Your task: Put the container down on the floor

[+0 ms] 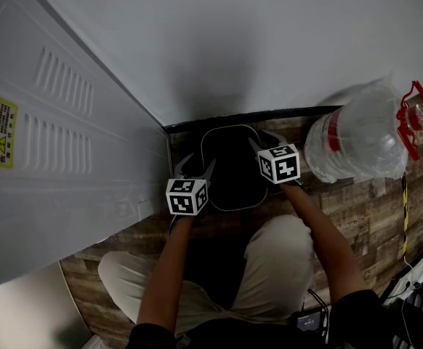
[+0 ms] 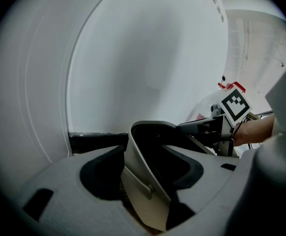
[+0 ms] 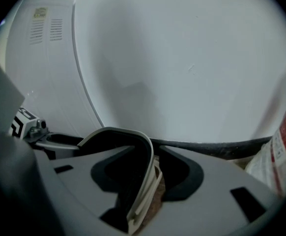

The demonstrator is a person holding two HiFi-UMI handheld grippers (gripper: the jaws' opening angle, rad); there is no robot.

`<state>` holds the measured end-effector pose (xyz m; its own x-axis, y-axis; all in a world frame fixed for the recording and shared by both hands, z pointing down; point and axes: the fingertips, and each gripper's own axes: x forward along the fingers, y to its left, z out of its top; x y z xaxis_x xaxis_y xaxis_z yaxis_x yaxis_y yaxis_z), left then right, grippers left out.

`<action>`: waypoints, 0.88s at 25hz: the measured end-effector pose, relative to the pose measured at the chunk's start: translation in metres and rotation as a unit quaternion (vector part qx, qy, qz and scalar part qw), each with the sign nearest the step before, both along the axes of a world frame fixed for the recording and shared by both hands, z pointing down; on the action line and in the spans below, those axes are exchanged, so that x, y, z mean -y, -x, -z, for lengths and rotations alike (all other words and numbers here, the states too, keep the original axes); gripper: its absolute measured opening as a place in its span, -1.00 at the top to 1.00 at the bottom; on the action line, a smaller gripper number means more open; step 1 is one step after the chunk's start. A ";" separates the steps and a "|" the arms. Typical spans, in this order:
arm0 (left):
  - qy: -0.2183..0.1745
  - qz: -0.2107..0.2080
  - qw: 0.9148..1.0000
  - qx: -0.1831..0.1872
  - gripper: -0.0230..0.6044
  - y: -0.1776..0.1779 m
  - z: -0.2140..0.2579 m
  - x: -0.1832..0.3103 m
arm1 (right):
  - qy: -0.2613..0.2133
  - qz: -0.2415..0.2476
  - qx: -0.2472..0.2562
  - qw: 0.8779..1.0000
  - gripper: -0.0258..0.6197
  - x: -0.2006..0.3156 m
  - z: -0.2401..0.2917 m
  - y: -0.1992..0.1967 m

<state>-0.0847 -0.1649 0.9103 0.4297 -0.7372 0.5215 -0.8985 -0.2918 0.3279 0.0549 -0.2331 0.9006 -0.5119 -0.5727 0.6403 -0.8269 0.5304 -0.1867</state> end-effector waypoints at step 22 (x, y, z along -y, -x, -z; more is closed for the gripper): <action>-0.020 -0.024 0.999 0.019 0.24 -0.008 0.036 0.005 | 0.001 0.015 0.000 1.000 0.52 -0.011 0.031 -0.001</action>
<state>-0.0763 -0.1697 0.8746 0.4456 -0.7370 0.5082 -0.8947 -0.3471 0.2812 0.0561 -0.2218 0.8700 -0.5292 -0.5558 0.6412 -0.8102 0.5554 -0.1872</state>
